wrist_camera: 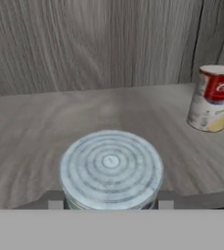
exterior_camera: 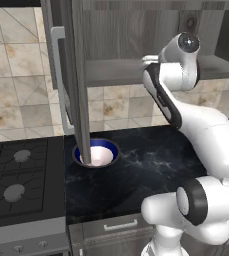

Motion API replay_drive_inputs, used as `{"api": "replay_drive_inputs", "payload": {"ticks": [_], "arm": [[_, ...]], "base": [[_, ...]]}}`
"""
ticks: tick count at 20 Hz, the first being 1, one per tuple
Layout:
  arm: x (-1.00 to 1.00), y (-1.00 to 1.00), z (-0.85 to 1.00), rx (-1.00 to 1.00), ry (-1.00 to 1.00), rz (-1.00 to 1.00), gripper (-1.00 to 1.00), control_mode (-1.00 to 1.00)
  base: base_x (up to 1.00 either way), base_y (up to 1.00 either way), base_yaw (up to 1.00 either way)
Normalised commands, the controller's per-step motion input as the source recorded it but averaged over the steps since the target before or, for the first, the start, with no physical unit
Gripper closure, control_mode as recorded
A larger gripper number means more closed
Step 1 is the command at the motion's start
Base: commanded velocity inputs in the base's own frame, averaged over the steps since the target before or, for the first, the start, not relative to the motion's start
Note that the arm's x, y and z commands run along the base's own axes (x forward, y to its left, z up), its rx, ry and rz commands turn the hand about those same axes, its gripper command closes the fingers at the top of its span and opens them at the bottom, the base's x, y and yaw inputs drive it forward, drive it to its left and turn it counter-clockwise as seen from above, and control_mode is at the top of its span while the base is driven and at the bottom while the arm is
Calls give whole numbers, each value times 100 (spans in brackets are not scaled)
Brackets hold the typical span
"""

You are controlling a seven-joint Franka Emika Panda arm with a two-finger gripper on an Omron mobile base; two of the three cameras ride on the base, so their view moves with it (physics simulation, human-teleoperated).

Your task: Restock the canned food cabinet by taking the new fresh canned food from the counter and placing it in the cabinet. Then, take the old canned food from the cabinet and place it on the counter.

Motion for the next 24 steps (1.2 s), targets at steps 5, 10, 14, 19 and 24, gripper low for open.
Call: {"api": "replay_drive_inputs", "payload": {"ticks": [5, 10, 14, 19, 24], "arm": [[-100, -37, 35, 3, 0, 16, 100, -100], [-100, -40, 30, 2, 0, 19, 100, -100], [-100, -21, -33, -1, 3, 13, 100, -100], [-79, 0, -94, -11, 23, 9, 100, -100], [-7, 0, -100, -5, 28, 8, 100, -100]], "base": [[0, 0, 0], [0, 0, 0], [0, 0, 0], [0, 0, 0], [0, 0, 0]]}}
